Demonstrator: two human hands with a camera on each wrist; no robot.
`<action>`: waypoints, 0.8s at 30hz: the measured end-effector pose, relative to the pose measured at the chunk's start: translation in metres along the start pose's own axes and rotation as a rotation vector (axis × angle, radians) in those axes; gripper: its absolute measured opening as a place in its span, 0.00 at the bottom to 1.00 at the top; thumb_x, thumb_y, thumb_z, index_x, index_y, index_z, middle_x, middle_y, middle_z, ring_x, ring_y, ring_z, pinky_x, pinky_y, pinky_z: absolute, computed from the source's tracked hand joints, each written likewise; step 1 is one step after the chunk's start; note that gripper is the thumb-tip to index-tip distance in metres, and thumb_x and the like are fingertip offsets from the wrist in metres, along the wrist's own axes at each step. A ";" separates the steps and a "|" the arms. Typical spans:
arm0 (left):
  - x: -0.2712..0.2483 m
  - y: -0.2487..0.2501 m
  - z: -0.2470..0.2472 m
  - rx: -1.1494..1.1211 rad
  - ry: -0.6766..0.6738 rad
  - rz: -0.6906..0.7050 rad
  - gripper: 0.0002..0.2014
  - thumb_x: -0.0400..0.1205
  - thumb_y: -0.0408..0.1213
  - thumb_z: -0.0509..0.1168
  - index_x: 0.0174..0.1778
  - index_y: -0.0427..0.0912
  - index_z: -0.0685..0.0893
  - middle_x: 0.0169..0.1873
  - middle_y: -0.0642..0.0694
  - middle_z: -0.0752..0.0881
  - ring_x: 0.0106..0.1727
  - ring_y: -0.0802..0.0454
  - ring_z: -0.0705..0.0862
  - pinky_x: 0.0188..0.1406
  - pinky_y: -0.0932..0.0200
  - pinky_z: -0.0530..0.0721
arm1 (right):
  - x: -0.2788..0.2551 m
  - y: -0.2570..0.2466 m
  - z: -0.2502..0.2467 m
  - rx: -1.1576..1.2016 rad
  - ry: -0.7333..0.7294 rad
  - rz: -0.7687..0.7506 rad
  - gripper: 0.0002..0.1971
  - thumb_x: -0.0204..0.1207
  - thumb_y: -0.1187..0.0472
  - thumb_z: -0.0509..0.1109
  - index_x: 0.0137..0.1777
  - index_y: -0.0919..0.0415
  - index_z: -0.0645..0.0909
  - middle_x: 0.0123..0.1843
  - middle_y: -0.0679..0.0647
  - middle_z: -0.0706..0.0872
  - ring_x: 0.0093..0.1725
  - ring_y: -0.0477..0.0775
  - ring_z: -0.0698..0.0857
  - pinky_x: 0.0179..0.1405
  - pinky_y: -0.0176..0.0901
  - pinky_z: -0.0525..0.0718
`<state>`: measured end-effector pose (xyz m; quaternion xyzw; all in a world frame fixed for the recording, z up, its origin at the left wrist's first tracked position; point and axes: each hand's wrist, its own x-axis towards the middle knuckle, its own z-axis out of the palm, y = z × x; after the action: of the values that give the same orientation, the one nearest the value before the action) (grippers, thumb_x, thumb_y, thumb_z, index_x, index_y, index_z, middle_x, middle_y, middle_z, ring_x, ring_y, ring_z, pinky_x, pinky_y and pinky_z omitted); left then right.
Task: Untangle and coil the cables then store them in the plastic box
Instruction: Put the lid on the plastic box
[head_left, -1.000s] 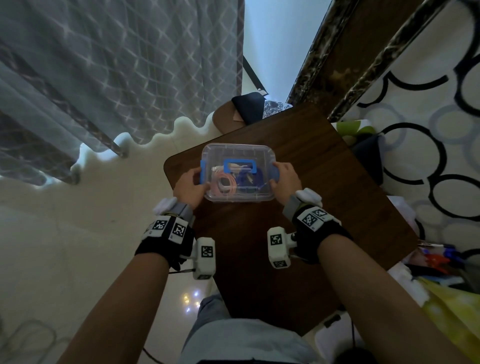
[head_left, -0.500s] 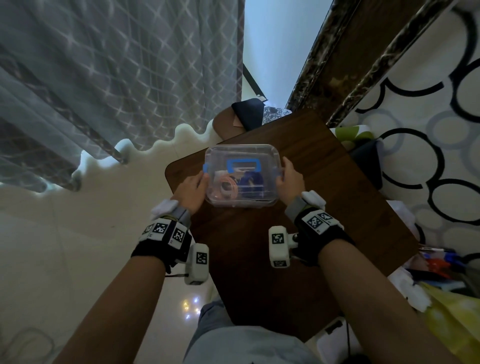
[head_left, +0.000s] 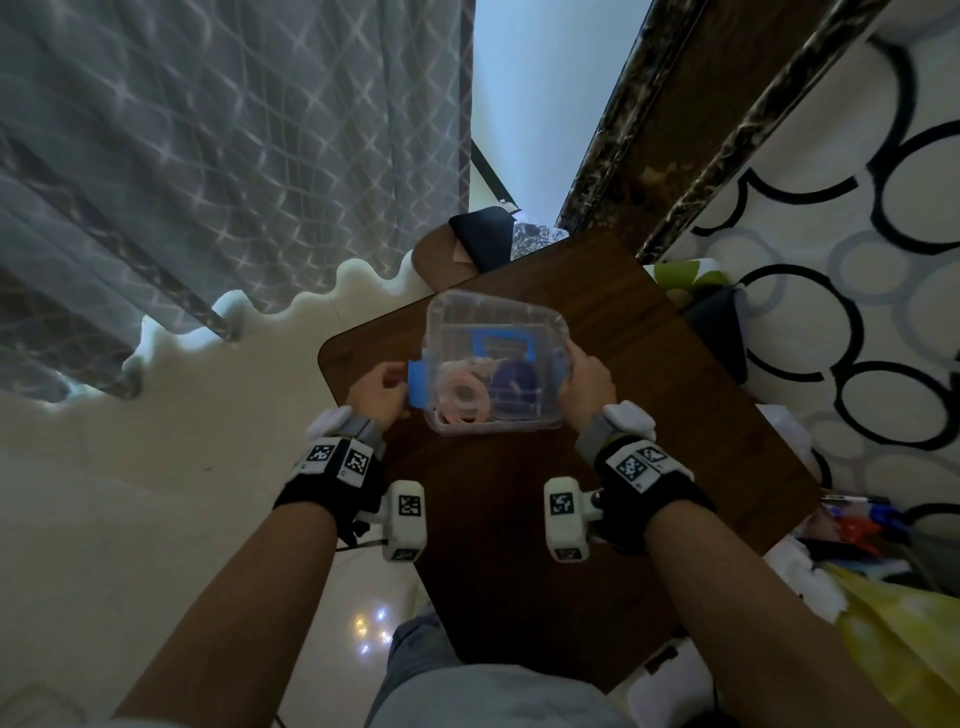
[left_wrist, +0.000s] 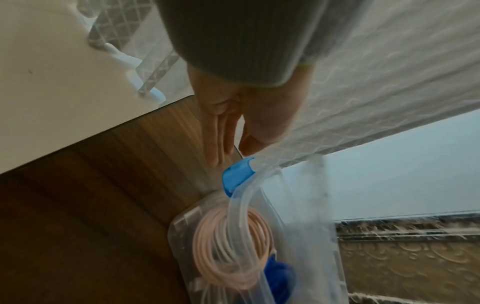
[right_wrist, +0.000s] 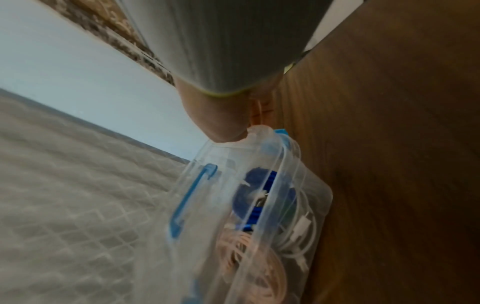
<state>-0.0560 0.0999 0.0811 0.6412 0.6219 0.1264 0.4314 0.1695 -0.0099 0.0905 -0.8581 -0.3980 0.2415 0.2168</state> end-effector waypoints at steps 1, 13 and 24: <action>-0.003 0.003 0.000 0.027 0.067 0.007 0.14 0.82 0.34 0.60 0.64 0.42 0.79 0.61 0.40 0.82 0.52 0.45 0.84 0.49 0.57 0.82 | -0.001 0.001 -0.002 -0.043 0.013 -0.015 0.24 0.82 0.64 0.56 0.78 0.54 0.64 0.63 0.67 0.79 0.62 0.68 0.78 0.62 0.56 0.76; -0.009 0.063 -0.002 0.095 0.022 0.103 0.18 0.76 0.40 0.70 0.60 0.43 0.77 0.55 0.45 0.83 0.49 0.54 0.79 0.47 0.59 0.75 | 0.022 -0.009 -0.032 -0.107 0.032 -0.009 0.26 0.80 0.68 0.60 0.77 0.53 0.65 0.70 0.64 0.73 0.67 0.65 0.75 0.65 0.53 0.75; 0.002 0.064 -0.007 0.089 0.064 0.011 0.36 0.72 0.48 0.73 0.74 0.46 0.67 0.72 0.38 0.71 0.70 0.41 0.73 0.66 0.45 0.76 | 0.014 0.002 -0.039 0.115 -0.005 0.093 0.25 0.81 0.58 0.62 0.77 0.50 0.62 0.75 0.63 0.68 0.69 0.67 0.74 0.65 0.55 0.75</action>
<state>-0.0164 0.1135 0.1297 0.6588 0.6369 0.1215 0.3817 0.2017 -0.0067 0.1169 -0.8611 -0.3437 0.2759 0.2534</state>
